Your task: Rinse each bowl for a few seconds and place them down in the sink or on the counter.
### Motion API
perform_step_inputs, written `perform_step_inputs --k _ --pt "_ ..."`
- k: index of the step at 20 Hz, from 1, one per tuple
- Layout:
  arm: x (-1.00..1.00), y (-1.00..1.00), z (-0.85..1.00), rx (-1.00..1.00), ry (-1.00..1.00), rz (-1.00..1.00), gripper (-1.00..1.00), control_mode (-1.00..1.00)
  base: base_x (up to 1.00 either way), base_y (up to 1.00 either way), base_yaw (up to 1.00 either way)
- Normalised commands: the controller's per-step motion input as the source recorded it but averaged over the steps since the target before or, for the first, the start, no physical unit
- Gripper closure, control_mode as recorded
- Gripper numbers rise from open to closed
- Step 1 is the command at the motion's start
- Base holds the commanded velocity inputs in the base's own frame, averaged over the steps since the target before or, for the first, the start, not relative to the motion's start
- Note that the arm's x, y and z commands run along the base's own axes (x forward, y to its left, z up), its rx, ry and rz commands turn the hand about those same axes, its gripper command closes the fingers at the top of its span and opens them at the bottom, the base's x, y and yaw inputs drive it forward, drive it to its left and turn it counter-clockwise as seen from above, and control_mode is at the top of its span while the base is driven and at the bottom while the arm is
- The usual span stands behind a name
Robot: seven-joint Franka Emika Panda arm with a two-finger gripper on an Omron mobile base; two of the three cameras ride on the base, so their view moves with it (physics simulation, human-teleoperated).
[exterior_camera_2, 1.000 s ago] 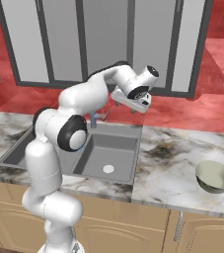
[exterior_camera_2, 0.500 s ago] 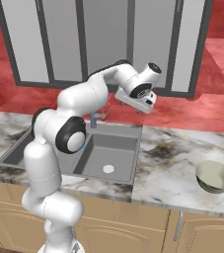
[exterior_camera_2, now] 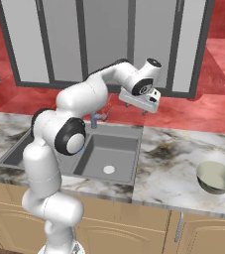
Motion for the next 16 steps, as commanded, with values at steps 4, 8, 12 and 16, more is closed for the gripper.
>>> perform_step_inputs --k 4,8,12,16 --pt "-0.13 -0.26 0.0 -0.09 0.09 -0.02 -1.0 -1.0 0.0 0.0 0.0" --pt "-0.17 -0.13 0.0 -0.11 0.04 -0.01 -1.0 -1.0 0.0 0.0 0.0" --pt "-0.11 -0.09 0.0 -0.12 0.0 0.0 -1.0 -1.0 0.0 0.0 0.0" --pt "-0.06 -0.1 -0.02 -0.12 0.0 0.01 -1.0 -1.0 0.0 0.0 0.0"
